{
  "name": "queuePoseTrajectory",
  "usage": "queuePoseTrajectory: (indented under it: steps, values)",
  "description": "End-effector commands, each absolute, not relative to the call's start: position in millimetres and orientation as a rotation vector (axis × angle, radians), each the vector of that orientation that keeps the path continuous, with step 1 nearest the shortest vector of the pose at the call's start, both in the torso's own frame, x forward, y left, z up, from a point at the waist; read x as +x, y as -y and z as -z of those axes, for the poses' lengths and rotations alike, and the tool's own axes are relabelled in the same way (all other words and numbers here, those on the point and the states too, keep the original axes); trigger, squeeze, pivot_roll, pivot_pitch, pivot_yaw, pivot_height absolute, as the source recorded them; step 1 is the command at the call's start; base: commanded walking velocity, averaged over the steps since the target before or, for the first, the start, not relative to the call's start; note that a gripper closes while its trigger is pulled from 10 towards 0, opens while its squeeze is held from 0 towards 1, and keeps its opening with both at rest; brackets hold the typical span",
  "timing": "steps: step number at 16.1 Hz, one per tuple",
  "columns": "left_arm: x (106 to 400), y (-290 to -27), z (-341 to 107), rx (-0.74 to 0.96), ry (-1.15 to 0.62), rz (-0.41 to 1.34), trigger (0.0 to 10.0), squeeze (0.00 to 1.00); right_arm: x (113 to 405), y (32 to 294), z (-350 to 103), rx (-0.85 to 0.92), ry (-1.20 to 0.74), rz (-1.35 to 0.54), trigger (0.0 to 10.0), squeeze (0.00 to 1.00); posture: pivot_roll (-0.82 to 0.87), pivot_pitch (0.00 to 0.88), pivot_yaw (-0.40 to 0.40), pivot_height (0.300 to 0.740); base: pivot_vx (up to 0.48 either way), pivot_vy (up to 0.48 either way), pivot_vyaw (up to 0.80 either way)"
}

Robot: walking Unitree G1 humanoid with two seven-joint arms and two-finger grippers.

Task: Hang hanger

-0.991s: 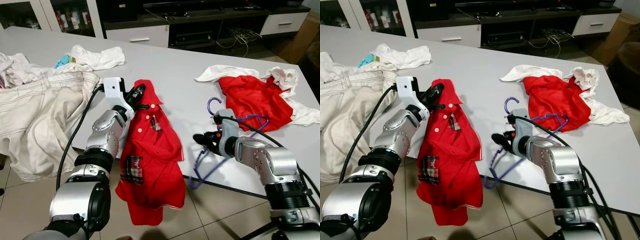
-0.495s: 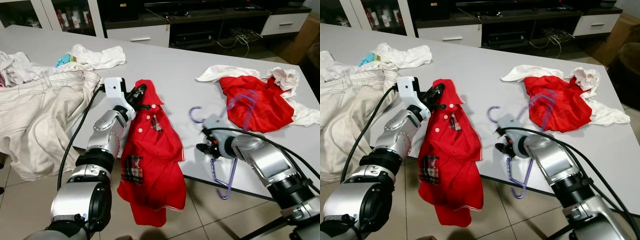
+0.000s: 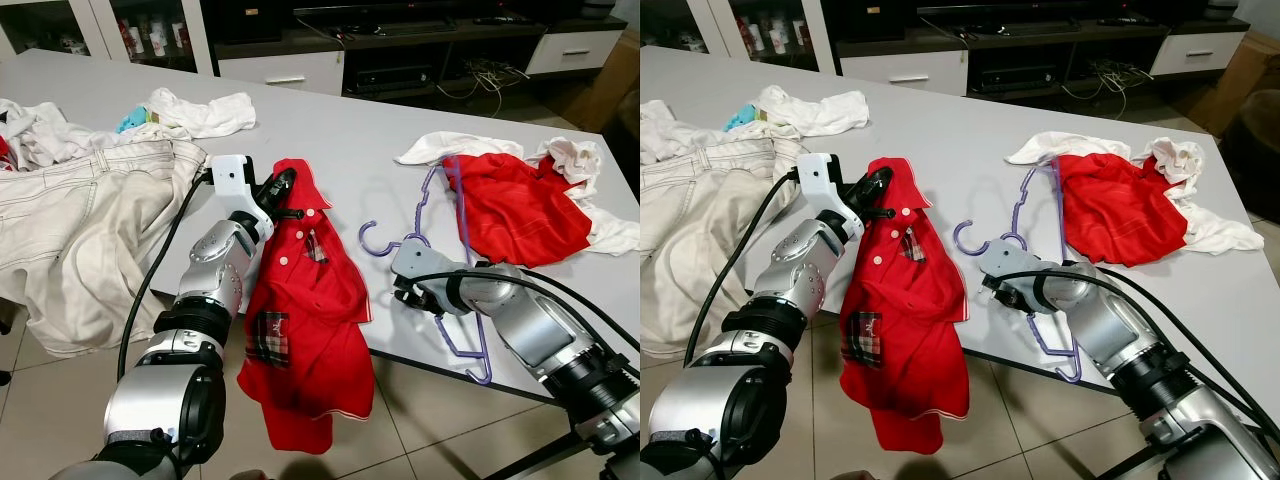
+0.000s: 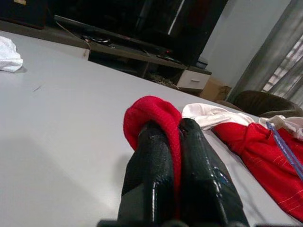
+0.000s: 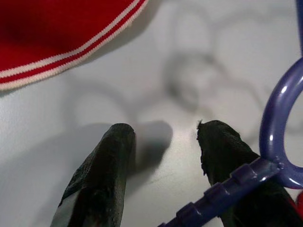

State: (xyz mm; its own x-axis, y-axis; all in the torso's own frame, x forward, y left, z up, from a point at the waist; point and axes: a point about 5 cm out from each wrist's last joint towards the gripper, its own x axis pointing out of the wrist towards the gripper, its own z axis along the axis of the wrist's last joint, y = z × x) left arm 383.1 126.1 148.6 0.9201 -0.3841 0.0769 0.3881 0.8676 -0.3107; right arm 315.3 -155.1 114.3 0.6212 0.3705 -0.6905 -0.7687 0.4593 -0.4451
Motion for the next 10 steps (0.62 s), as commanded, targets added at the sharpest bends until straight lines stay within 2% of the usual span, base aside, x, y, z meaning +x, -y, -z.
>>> queuePoseTrajectory:
  steps: [1,2,4,6,7,8,10]
  values:
    - [386,-121,-160,-0.315,0.051,0.422,0.0,0.00,314,156,-119,-0.838,-0.528,-0.771,10.0,0.94,-0.07,0.000,-0.005,0.740,0.000,0.000,0.00]
    - [386,-121,-160,-0.315,0.051,0.424,0.0,0.00,314,156,-118,-0.844,-0.527,-0.778,10.0,1.00,-0.07,0.000,-0.005,0.740,0.000,0.000,0.00]
    - [386,-121,-160,-0.315,0.051,0.426,0.0,0.00,312,157,-116,-0.861,-0.537,-0.805,10.0,1.00,-0.08,0.000,-0.002,0.740,0.000,0.000,0.00]
    - [386,-121,-160,-0.315,0.049,0.427,0.0,0.00,314,153,-124,-0.669,-0.537,-0.849,10.0,1.00,-0.07,0.000,-0.006,0.740,0.000,0.000,0.00]
    - [385,-121,-159,-0.315,0.049,0.427,0.0,0.00,313,150,-128,-0.560,-0.530,-0.883,10.0,0.76,-0.07,0.000,-0.006,0.740,0.000,0.000,0.00]
    - [385,-122,-159,-0.315,0.050,0.426,0.0,0.00,314,150,-133,-0.472,-0.523,-0.902,10.0,0.00,-0.06,0.000,-0.008,0.740,0.000,0.000,0.00]
    - [385,-122,-159,-0.317,0.051,0.426,0.0,0.00,314,149,-140,-0.422,-0.504,-0.936,10.0,0.00,-0.06,0.000,-0.007,0.740,0.000,0.000,0.00]
